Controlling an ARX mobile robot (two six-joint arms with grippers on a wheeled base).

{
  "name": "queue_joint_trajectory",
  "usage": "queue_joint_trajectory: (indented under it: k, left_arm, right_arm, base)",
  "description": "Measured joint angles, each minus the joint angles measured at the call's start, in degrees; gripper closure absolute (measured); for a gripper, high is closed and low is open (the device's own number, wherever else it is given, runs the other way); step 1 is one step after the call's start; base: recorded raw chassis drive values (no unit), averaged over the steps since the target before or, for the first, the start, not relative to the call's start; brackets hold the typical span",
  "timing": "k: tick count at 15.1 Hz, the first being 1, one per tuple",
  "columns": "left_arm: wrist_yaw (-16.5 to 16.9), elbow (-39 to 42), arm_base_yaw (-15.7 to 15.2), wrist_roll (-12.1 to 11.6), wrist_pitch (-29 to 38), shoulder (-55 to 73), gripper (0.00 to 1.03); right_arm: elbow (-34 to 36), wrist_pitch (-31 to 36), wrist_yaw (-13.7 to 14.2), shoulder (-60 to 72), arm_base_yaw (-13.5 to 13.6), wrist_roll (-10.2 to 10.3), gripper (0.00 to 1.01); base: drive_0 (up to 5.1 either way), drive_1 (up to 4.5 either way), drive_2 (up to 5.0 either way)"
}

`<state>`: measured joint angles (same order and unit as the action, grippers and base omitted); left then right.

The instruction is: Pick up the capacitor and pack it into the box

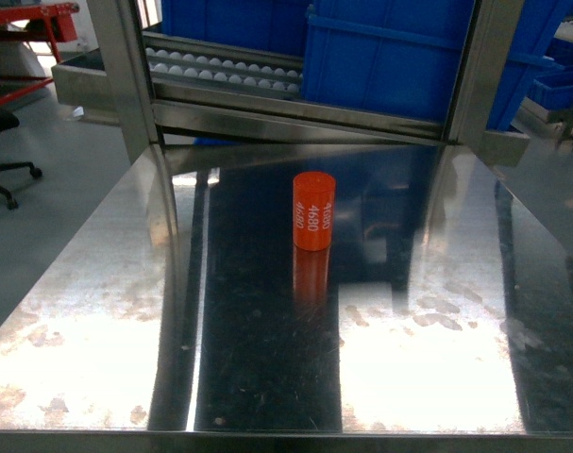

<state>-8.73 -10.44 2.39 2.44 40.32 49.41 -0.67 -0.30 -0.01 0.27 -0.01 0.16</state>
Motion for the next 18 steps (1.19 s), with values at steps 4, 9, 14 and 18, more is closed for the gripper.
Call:
queue_joint_trajectory:
  k: [4,9,14,18]
  left_arm:
    - [10.3,-22.3,7.5,-1.0,5.2,35.6,0.05]
    - [16.2,-44.2,15.7,-0.9,0.1,56.2,0.05]
    - [17.1,-57.0,19.0,-0.7,-1.7,67.8,0.05]
    - [17.3,-61.1,20.6,-0.7,-3.1,74.4,0.05]
  right_arm:
    - [0.0,0.0,0.0,0.0,0.0,0.0,0.03]
    - [0.0,0.0,0.0,0.0,0.0,0.0,0.03]
    - [0.0,0.0,0.0,0.0,0.0,0.0,0.03]
    - [0.0,0.0,0.0,0.0,0.0,0.0,0.03]
  base:
    - [0.0,0.00,0.0]
    - [0.0,0.00,0.0]
    - [0.0,0.00,0.0]
    - [0.0,0.00,0.0]
